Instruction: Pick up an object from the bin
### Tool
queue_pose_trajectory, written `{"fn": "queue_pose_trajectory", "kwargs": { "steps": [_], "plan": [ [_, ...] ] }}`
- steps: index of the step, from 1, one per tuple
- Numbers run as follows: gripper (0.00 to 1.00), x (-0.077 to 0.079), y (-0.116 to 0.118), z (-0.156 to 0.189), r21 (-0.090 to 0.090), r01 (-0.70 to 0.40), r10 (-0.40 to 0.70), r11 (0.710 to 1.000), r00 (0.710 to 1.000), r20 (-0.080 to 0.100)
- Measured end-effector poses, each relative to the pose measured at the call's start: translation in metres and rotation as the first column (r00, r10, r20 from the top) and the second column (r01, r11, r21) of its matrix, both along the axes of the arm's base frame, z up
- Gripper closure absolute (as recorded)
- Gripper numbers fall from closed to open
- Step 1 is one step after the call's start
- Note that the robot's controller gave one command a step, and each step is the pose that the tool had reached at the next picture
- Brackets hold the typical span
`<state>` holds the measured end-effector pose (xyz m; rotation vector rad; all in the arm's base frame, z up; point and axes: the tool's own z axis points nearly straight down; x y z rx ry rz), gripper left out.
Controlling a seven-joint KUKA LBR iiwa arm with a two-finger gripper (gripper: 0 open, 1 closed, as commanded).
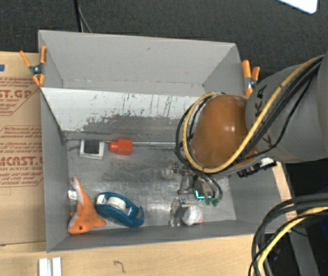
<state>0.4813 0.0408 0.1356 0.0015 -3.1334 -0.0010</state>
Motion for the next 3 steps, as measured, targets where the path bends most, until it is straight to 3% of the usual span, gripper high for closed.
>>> {"fn": "queue_pose_trajectory", "kwargs": {
  "steps": [1, 2, 3],
  "plan": [
    [0.0, 0.002, 0.0, 0.003, 0.0, 0.001, -0.001, 1.0, 1.0, 0.008],
    [0.0, 0.006, -0.052, -0.054, -0.001, -0.163, 0.163, 0.987, 0.986, 0.033],
    [0.0, 0.002, -0.049, -0.016, 0.001, -0.064, 0.064, 0.998, 0.998, 0.007]
  ]
}}
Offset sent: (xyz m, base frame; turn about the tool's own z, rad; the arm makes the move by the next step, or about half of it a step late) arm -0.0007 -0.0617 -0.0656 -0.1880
